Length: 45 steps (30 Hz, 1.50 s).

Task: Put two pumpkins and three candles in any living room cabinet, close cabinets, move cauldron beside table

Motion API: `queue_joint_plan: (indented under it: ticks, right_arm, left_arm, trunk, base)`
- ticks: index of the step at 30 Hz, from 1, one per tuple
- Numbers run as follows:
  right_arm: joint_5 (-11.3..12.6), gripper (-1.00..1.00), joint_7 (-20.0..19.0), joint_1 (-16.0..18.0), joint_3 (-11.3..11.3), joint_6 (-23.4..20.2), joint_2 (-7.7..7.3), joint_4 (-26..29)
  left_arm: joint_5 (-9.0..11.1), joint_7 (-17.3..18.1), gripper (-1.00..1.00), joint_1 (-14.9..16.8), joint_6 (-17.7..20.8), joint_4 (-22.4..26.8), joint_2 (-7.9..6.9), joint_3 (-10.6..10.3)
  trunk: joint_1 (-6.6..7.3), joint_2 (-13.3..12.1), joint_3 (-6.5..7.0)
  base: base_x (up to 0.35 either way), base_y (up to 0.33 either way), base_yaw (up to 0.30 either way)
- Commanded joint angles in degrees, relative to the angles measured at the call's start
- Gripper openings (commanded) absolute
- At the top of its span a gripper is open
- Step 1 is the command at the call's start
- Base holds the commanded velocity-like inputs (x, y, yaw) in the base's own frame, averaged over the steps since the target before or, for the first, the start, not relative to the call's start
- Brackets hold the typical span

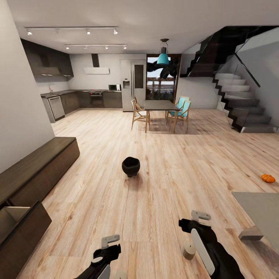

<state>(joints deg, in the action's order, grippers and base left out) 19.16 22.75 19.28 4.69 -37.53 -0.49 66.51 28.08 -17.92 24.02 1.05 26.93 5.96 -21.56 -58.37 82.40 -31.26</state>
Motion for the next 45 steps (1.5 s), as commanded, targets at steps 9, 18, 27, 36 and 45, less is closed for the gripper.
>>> queue_joint_plan:
  ticks: [9,18,27,36,45]
  right_arm:
    - [0.57,1.00,-2.34,-0.95,0.30,-1.50,-0.55,1.72]
    - [0.60,1.00,-3.19,0.35,0.98,-0.18,0.76,0.42]
    - [0.61,1.00,3.35,2.40,1.96,1.99,1.26,-3.88]
    - [0.61,1.00,3.43,2.43,1.99,2.02,1.28,-3.93]
    - [0.61,1.00,3.44,2.43,1.99,2.02,1.28,-3.93]
  left_arm:
    - [0.44,-0.52,1.00,0.04,-1.83,0.09,-0.06,-1.29]
    - [0.67,0.78,1.00,0.23,-0.54,0.32,-0.75,0.01]
    - [0.68,1.99,1.00,0.32,2.56,0.91,-1.02,1.84]
    - [0.67,2.01,1.00,0.33,2.61,1.49,-1.03,1.87]
    - [0.66,2.01,1.00,0.33,2.64,1.55,-1.03,1.87]
  trunk:
    - [0.00,0.03,-0.06]
    - [0.00,0.03,-0.06]
    - [0.00,0.03,-0.06]
    - [0.00,0.03,-0.06]
    - [0.00,0.03,-0.06]
  base:
    - [0.000,0.000,0.000]
    - [0.000,-0.053,0.000]
    - [0.000,-0.214,0.000]
    - [-0.099,-0.093,0.000]
    - [-0.208,-0.189,0.000]
